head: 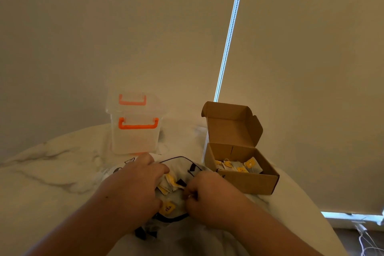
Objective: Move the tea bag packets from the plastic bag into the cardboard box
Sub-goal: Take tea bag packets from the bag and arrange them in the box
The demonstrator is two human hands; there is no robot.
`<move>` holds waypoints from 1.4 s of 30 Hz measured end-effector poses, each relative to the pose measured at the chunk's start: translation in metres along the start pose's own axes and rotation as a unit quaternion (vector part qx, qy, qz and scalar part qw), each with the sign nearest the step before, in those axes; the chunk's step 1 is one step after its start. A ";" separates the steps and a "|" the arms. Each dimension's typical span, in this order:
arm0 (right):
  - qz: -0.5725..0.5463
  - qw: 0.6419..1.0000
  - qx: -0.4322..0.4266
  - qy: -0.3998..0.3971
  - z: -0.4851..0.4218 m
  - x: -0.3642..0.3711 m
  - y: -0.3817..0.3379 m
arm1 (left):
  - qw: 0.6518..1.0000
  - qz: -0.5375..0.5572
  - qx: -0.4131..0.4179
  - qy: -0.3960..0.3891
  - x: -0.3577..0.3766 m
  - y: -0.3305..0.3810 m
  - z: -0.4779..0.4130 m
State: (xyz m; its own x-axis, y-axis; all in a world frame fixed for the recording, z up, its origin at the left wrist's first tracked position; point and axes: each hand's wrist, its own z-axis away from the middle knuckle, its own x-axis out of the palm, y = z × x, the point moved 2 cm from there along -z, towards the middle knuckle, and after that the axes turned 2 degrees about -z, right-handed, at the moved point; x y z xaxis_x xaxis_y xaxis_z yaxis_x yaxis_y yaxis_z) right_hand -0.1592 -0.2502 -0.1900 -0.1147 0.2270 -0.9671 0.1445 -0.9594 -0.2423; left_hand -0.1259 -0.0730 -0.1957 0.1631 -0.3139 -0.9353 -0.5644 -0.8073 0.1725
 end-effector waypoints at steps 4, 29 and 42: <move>-0.025 0.999 -0.005 0.043 0.005 -0.002 0.000 | 1.000 0.003 -0.001 0.005 0.000 0.000 0.000; -0.178 0.896 0.242 0.326 0.000 -0.044 0.152 | 1.000 0.015 0.001 0.012 0.001 -0.002 0.001; -0.141 0.927 0.080 0.338 0.013 -0.042 0.076 | 1.000 0.018 -0.014 -0.005 0.000 -0.002 -0.002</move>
State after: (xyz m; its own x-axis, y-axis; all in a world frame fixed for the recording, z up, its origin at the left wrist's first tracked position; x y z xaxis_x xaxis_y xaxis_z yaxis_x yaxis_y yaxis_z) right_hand -0.1561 -0.3346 -0.1671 0.5247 0.4728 -0.7079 0.0478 -0.8466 -0.5300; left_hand -0.1233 -0.0728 -0.1957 0.1357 -0.3380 -0.9313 -0.5463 -0.8097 0.2143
